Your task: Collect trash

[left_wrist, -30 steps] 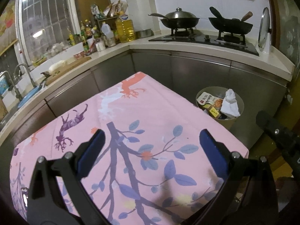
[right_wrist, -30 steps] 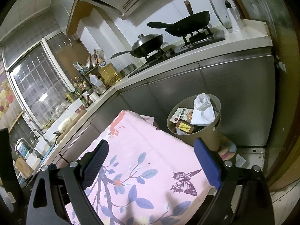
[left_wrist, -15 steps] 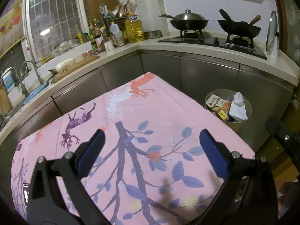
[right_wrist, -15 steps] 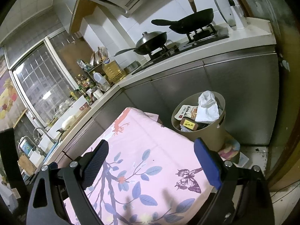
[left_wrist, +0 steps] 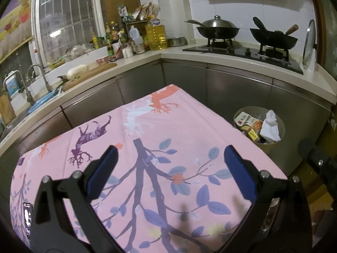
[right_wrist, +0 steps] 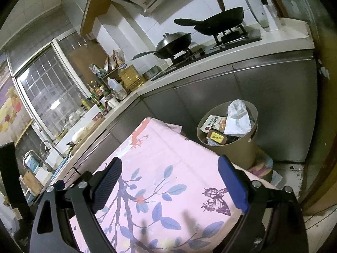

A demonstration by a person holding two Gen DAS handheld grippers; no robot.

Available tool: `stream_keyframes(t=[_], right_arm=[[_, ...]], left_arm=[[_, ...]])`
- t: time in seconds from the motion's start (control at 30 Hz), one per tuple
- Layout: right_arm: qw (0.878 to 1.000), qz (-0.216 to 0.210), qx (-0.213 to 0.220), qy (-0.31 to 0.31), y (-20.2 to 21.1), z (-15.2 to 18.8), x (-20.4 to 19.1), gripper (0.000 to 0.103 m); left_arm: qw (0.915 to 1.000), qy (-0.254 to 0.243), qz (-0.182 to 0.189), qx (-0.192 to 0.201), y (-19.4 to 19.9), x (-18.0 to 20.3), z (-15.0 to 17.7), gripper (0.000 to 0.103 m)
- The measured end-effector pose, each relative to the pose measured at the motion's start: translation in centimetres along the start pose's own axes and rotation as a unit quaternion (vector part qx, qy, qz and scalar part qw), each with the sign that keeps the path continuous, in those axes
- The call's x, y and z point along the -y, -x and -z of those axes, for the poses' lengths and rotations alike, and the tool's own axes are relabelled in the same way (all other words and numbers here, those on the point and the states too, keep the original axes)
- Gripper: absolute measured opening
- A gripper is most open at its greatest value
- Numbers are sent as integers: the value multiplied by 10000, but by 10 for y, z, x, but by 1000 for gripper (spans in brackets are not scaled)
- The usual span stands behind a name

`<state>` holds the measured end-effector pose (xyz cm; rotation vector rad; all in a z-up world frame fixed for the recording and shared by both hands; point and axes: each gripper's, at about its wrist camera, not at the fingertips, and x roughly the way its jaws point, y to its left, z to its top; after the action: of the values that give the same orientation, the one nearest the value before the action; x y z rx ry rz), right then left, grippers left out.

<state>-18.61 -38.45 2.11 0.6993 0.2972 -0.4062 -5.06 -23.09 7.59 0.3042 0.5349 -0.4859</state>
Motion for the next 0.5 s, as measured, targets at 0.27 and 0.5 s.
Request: stream_keyframes(t=[0.27,0.5], right_arm=[[10000,-26,-47,2,-1,2,-4,89],[10000,-23,-48,-8,0,3,-5,89]], left_arm=[[9999,108,-83,-38,-1,-6,-3,97],[9998,141,-92,-69,-2,-6,-2,97]])
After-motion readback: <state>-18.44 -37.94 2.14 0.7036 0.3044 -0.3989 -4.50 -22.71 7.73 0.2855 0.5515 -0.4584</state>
